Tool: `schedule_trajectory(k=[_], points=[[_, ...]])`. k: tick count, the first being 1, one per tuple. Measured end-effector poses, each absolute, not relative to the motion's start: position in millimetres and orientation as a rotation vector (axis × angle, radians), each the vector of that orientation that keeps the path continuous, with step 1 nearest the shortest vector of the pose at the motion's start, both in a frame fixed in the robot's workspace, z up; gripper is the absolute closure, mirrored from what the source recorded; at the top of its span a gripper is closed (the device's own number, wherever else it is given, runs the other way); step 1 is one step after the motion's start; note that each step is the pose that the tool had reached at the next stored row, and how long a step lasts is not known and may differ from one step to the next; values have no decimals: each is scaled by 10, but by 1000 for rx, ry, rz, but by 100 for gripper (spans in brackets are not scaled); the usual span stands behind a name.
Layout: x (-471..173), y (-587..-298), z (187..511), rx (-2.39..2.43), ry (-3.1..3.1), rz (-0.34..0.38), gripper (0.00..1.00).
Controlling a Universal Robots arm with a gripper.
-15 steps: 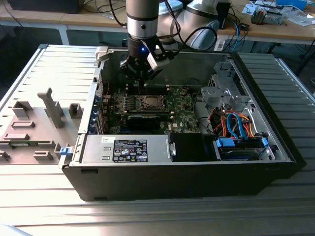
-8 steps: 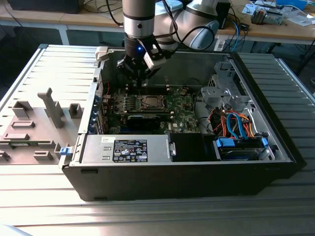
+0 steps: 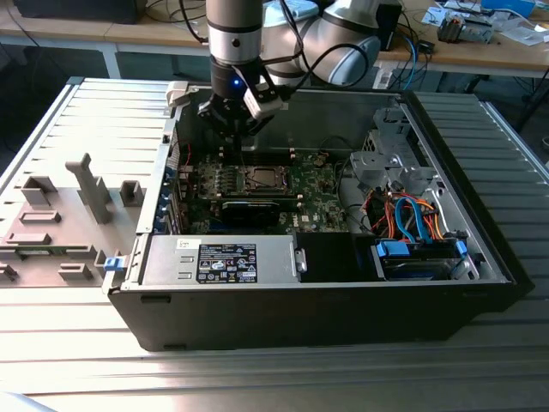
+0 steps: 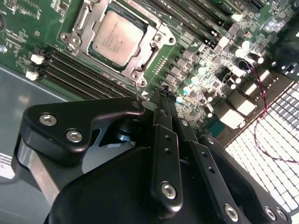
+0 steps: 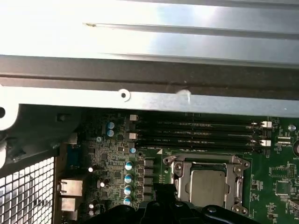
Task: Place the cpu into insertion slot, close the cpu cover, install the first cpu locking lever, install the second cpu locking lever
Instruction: 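Install the first cpu locking lever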
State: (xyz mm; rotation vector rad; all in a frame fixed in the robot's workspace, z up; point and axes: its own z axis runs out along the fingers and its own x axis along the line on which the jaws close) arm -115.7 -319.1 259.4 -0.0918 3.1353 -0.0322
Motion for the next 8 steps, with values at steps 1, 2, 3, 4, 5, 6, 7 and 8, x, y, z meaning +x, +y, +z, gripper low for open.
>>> schedule_trajectory(k=[1,2,3,4,5,6,7,8], points=[[-1187,-3181,2595,-92,3135,-32,89],[-1200,-3176,2596,-92,3135,-32,89],[-1216,-3170,2596,-92,3134,-32,89],[-1225,-3163,2597,-92,3135,-33,89],[-1233,-3155,2598,-92,3135,-33,89],[-1240,-3147,2597,-92,3135,-32,89],[-1246,-3137,2597,-92,3134,-32,89],[-1259,-3106,2597,-92,3134,-32,89]])
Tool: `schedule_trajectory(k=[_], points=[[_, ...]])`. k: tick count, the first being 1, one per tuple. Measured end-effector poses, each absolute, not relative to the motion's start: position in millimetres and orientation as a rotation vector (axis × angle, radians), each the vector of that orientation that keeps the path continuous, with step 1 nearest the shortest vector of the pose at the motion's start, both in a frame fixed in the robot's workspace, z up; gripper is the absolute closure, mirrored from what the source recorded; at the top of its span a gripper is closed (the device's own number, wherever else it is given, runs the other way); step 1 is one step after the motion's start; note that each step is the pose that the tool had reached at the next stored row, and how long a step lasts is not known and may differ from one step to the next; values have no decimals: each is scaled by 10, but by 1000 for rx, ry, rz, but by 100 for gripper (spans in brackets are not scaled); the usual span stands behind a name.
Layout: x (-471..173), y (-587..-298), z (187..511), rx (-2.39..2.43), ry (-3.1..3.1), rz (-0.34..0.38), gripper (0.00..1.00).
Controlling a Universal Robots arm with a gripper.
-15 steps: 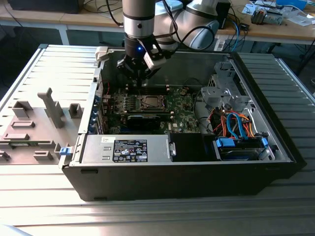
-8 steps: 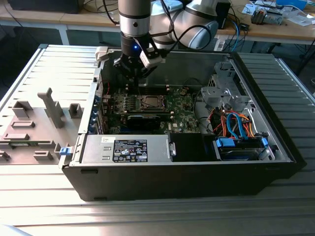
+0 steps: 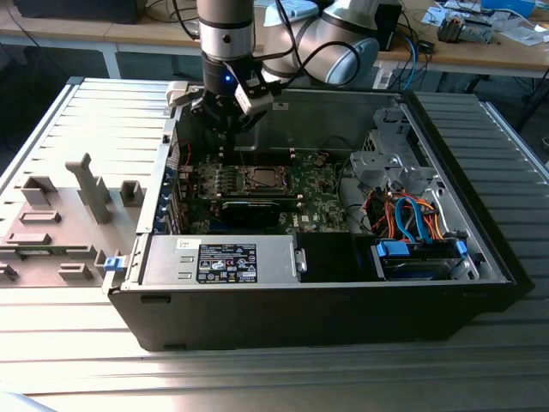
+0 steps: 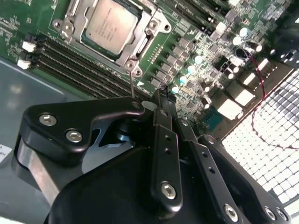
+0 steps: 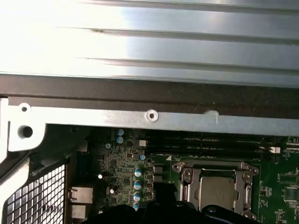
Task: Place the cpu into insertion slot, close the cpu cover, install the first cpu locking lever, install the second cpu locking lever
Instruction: 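Install the first cpu locking lever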
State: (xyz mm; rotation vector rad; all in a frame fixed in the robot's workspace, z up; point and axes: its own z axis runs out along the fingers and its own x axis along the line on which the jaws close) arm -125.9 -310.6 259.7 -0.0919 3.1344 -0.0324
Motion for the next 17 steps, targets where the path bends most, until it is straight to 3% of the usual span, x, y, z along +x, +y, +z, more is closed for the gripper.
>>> schedule_trajectory(k=[17], points=[[-1247,-3020,2598,-92,3134,-29,89]])
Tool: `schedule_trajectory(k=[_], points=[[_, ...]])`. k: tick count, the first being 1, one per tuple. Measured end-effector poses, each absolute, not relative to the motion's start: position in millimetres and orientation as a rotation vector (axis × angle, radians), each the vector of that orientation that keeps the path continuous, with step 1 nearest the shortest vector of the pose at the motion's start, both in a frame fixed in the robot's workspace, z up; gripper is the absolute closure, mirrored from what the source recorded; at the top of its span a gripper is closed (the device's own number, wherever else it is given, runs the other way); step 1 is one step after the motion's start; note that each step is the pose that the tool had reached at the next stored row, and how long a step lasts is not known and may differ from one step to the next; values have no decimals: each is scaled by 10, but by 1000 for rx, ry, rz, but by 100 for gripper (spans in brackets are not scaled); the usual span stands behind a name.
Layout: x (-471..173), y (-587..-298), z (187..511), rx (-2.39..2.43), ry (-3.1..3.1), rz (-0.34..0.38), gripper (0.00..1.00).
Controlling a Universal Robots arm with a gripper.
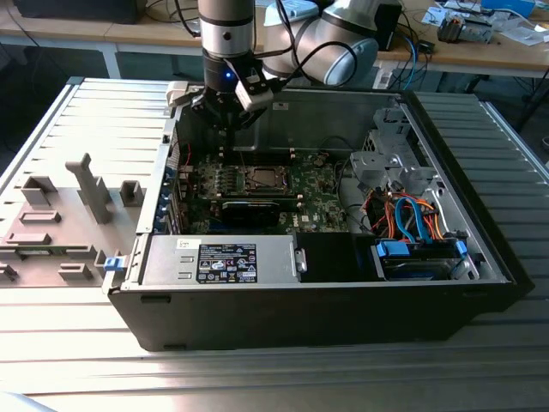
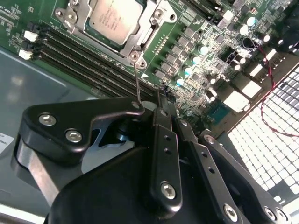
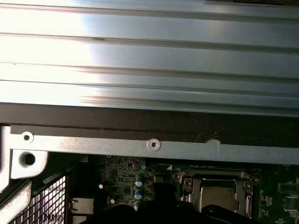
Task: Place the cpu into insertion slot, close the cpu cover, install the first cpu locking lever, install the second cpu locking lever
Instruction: 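Install the first cpu locking lever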
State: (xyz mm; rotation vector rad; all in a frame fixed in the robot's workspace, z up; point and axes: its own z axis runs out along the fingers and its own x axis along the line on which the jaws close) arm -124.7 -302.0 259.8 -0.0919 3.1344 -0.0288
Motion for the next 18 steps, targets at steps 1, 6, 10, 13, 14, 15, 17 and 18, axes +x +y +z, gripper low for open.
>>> schedule_trajectory(k=[1,6,10,13,14,15,17,18], points=[[-1227,-3020,2598,-92,3134,-29,89],[-1098,-3020,2597,-92,3134,-29,89],[-1018,-3020,2598,-92,3134,-29,89],[-946,-3020,2598,-92,3134,-29,89],[-914,-3020,2598,-92,3134,-29,89],[-902,-3020,2598,-92,3134,-29,89],[-870,-3020,2598,-92,3134,-29,89],[-849,-3020,2598,-92,3134,-29,89]])
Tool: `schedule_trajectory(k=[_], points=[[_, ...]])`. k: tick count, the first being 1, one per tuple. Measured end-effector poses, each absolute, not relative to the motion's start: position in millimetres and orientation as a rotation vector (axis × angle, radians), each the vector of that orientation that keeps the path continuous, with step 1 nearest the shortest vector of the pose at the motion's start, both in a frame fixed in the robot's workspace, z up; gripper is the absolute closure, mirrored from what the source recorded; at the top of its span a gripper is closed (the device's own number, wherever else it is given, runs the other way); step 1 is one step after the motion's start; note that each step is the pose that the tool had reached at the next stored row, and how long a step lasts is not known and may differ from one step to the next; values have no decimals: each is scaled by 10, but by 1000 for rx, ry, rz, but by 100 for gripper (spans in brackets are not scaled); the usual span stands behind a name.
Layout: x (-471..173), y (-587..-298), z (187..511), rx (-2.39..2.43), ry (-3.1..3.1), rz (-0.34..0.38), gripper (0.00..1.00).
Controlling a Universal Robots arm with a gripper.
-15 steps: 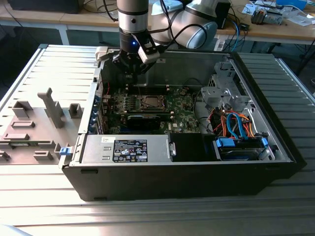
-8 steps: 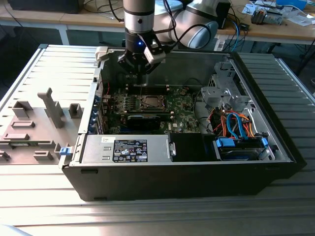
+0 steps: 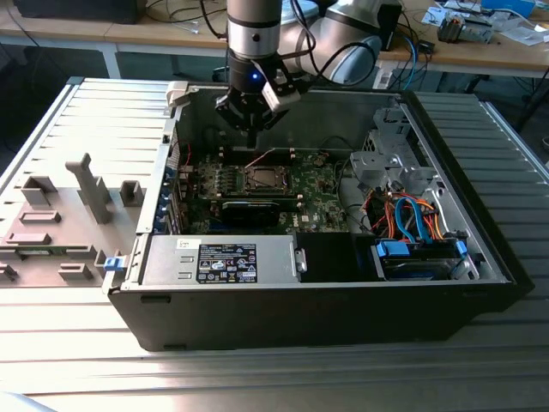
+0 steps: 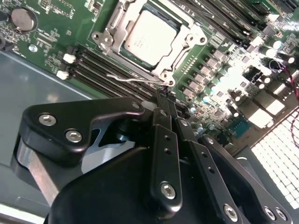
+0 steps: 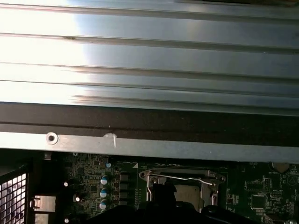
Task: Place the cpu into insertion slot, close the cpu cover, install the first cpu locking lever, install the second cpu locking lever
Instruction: 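Install the first cpu locking lever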
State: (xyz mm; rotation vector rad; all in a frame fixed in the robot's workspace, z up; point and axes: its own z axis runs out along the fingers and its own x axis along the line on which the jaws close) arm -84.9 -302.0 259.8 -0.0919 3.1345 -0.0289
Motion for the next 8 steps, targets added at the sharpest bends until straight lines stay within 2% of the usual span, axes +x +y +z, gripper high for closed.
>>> schedule_trajectory(k=[8], points=[[-688,-3020,2598,-92,3134,-29,89]])
